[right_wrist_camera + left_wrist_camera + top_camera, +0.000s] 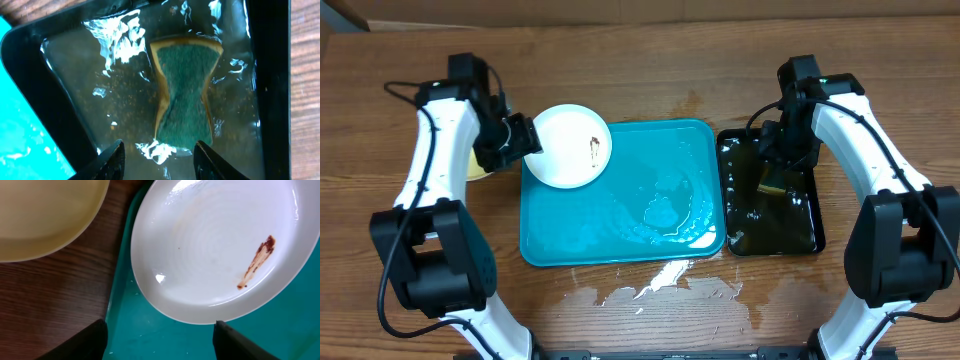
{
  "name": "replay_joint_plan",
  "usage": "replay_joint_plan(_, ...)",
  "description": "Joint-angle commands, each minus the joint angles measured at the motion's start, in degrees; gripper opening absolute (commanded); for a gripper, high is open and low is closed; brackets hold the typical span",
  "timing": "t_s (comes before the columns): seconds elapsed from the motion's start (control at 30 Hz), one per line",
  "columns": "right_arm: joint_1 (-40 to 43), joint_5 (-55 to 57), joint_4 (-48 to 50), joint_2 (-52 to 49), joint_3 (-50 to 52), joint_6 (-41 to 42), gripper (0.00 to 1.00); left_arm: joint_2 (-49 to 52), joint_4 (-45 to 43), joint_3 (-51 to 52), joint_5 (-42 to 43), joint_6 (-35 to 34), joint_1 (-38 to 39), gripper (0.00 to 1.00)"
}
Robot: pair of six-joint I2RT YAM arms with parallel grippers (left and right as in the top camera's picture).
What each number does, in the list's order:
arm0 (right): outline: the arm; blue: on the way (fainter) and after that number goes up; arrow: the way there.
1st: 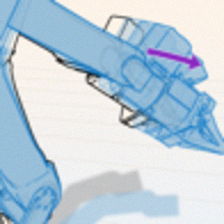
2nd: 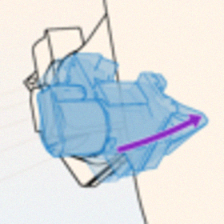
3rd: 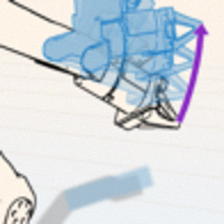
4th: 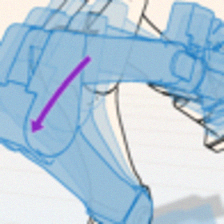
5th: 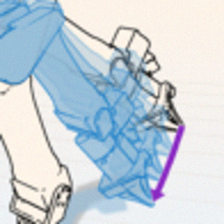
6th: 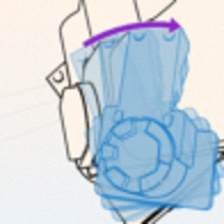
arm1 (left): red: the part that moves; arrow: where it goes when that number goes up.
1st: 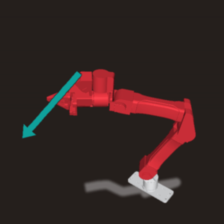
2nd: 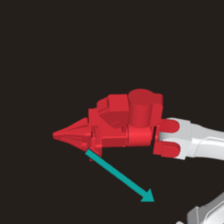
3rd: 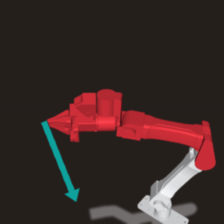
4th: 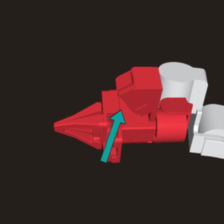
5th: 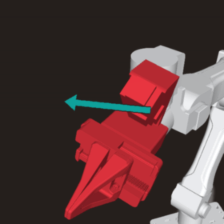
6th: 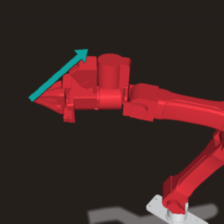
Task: Clean dirty plates on tray and stack at the side
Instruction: 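Move the left gripper to the white plate rim on the teal tray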
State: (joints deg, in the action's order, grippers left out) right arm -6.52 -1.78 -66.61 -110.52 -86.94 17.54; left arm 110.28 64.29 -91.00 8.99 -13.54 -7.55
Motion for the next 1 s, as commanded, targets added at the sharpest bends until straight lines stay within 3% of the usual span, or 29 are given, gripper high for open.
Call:
replay_joint_plan(0.0, -0.2, 1.2, 1.8, 1.9, 1.6, -0.5, 0.46, -0.5, -2.6, 0.3, -8.1, -0.8, 2.4, 0.69)
replay_joint_plan(0.43, -0.2, 1.2, 2.5, 1.9, 1.6, -1.3, 0.47, 4.8, -9.1, 0.3, -12.1, -0.5, 3.1, 0.59)
replay_joint_plan(0.6, -0.2, 1.2, 3.0, 1.9, 1.6, -1.3, 0.51, 9.5, -10.9, 0.3, -10.6, 0.1, 3.1, 0.43)
replay_joint_plan(0.77, -0.2, 1.2, 2.9, 1.9, 1.6, -1.3, 0.52, 12.7, -9.7, 0.3, -4.0, 2.9, 3.1, 0.06)
replay_joint_plan(0.97, -0.2, 1.2, 2.9, 1.9, 1.6, -1.3, 0.52, 12.5, -4.2, 0.2, 2.0, 4.9, 3.2, 0.04)
